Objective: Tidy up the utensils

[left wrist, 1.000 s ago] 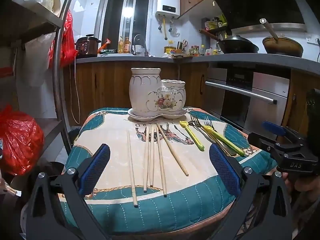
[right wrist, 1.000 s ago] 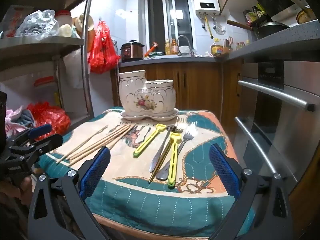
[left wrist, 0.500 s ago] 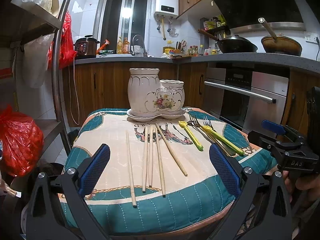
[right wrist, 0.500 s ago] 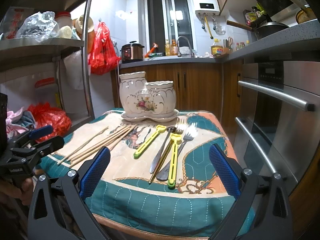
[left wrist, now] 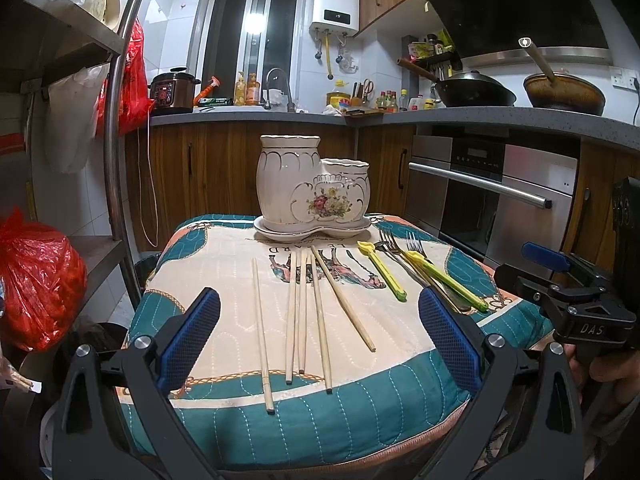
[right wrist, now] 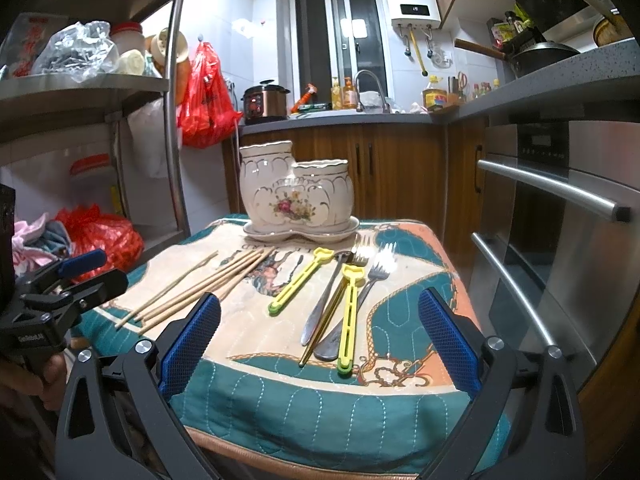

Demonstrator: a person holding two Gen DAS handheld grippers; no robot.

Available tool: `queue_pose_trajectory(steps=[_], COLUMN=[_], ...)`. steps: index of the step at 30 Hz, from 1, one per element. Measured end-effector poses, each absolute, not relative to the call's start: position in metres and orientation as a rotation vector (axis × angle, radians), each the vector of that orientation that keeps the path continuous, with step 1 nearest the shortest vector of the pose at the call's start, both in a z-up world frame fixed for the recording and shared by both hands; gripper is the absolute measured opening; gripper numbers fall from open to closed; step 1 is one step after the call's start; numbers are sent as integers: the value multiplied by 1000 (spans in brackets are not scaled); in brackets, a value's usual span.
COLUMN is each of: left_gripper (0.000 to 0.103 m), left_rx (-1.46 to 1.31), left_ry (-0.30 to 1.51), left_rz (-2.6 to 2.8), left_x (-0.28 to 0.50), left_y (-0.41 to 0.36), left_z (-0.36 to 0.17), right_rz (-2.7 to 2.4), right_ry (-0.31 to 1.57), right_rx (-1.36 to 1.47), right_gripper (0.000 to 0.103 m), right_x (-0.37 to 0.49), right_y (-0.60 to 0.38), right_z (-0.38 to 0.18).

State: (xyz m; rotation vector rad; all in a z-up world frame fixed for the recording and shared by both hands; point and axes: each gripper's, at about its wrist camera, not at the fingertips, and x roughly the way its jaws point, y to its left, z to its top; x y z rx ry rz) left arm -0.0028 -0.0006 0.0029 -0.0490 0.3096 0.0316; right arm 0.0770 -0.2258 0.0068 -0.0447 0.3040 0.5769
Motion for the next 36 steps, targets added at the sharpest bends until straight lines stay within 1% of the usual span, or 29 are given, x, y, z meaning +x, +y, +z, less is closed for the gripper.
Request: queue_pose_trajectory(steps=[36], left_gripper=[98], left_rx=[-87], left_ry=[322], left_rz=[27], left_x=[-1], left_y=[4], left_z=[0], right_rz=[579], right_ry=[308], right_rx=[-43], right_gripper=[98], right_x=[78], right_y=[-227], right_z=[7])
